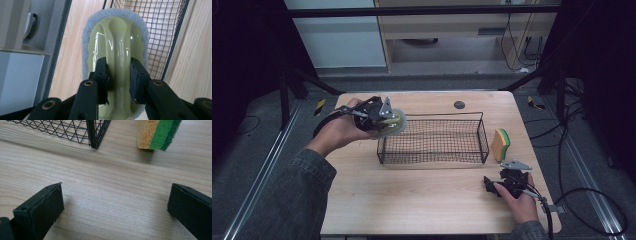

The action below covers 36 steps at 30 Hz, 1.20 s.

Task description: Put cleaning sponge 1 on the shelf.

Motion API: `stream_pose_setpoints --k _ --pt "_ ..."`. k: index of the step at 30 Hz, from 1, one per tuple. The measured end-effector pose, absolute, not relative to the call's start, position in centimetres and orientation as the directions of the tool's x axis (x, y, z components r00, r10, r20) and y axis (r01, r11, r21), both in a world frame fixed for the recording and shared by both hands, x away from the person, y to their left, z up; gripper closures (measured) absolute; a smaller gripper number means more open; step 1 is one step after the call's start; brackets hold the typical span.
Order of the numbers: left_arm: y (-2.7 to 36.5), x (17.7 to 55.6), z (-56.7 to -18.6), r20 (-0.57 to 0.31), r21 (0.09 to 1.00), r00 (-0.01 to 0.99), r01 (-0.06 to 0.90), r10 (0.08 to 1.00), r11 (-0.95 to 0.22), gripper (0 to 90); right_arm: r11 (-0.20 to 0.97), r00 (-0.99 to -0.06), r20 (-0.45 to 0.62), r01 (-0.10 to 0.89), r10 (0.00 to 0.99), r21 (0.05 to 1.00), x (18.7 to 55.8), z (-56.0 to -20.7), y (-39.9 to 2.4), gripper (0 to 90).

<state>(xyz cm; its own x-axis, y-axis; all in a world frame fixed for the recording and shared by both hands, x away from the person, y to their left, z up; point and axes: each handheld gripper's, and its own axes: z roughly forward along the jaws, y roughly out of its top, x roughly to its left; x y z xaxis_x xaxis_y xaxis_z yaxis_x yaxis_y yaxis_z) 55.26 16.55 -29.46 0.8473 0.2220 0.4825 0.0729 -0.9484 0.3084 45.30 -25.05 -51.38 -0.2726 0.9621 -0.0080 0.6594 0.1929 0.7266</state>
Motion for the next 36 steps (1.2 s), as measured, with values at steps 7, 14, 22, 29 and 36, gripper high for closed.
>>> stream_pose_setpoints --k 7,14,22,29,36 --pt "15.1 55.5 -29.9 0.488 0.286 0.853 0.041 0.183 -0.957 70.8 0.192 -0.272 -0.007 0.66 0.962 0.726 45.3 -51.4 -25.0 0.7" --pt "14.1 55.9 -30.4 0.478 0.282 0.863 0.026 0.164 -0.959 70.8 0.191 -0.272 -0.007 0.66 0.962 0.726 45.3 -51.4 -25.0 0.6" --pt "13.1 56.4 -31.6 0.471 0.257 0.873 0.006 0.13 -0.966 70.8 0.193 -0.273 -0.007 0.661 0.962 0.725 45.3 -51.4 -25.0 0.7" --pt "12.8 57.1 -32.8 0.455 0.242 0.883 0.001 0.114 -0.97 70.8 0.195 -0.275 -0.008 0.661 0.961 0.724 45.3 -51.4 -25.0 0.6" --pt "12.6 57.4 -34.1 0.439 0.24 0.892 0.002 0.11 -0.971 70.8 0.195 -0.276 -0.008 0.661 0.961 0.725 45.3 -51.4 -25.0 0.6"
